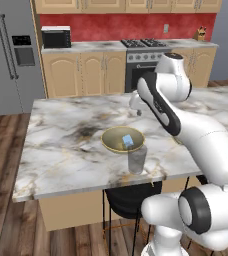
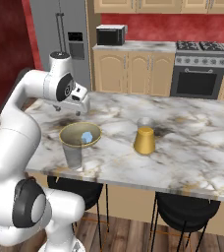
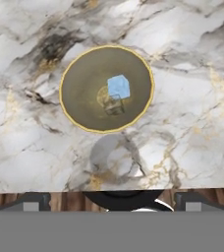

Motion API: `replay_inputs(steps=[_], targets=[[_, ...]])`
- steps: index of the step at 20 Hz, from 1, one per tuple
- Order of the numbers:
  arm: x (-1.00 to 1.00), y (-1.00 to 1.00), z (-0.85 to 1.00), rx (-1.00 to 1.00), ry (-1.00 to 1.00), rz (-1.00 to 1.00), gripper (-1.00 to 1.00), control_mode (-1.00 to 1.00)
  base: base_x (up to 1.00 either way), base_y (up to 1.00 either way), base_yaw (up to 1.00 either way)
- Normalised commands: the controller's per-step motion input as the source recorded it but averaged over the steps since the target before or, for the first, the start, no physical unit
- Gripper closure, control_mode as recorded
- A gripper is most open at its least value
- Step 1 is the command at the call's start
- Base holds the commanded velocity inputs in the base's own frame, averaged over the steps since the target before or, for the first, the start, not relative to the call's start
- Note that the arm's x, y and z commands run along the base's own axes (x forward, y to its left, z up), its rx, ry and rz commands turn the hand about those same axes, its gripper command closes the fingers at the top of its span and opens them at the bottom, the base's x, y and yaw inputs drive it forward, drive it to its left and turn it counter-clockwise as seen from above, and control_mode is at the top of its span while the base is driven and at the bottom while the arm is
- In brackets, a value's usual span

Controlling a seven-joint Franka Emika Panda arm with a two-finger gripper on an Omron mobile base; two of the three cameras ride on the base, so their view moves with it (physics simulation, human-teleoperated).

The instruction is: There are two ice cubes in the ice bowl. Place both ice cubes in the glass cup.

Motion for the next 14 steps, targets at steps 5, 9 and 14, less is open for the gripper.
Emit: replay_inputs(steps=[5,9,14], targets=[[0.35,0.00,-0.09,0.00,0.11,0.00,-1.00,-1.00,0.00,0.00,0.00],[0.39,0.00,-0.27,0.00,0.15,0.00,-1.00,-1.00,0.00,0.00,0.00],[0.39,0.00,-0.35,0.00,0.15,0.00,-1.00,-1.00,0.00,0.00,0.00]])
